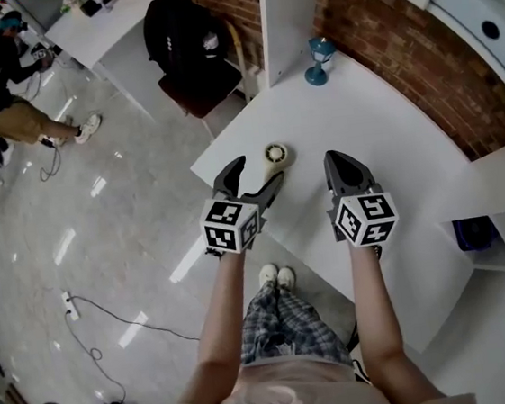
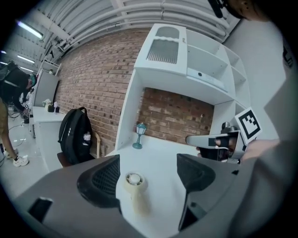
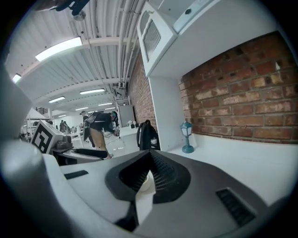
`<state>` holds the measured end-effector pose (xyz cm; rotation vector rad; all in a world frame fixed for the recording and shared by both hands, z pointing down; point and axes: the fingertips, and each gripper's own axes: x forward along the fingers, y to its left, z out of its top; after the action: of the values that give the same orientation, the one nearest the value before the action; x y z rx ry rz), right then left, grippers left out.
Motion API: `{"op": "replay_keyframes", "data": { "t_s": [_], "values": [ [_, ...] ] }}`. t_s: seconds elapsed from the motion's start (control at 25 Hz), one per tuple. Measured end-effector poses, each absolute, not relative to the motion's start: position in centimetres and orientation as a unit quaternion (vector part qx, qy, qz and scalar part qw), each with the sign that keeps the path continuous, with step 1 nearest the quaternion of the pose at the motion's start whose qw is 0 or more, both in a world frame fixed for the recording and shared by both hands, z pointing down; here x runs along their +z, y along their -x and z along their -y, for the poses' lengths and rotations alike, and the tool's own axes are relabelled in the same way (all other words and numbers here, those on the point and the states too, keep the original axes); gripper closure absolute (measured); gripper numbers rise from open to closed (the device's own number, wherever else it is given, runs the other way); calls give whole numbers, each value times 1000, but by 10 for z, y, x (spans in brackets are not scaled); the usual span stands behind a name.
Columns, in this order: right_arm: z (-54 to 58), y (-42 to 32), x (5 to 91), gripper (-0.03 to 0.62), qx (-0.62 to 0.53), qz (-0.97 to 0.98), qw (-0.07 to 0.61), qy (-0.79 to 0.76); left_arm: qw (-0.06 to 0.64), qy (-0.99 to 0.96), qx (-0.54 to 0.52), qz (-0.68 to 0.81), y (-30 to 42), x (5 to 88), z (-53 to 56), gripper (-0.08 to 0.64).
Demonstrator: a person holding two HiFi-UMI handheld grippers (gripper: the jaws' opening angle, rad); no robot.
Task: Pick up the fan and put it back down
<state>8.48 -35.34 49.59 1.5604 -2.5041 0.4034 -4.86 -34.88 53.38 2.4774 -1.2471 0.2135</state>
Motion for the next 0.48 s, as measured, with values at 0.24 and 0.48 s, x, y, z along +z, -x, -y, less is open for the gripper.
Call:
{"op": "replay_keyframes", "data": {
  "t_s": [0.24,0.48],
  "values": [
    [384,-82,543,577,146,838,127,-511,225,-854,135,449,30,596,367,172],
    [389,-79,581,577,163,834,156,-504,252,-830,201,455,18,641,373,173]
  ]
}}
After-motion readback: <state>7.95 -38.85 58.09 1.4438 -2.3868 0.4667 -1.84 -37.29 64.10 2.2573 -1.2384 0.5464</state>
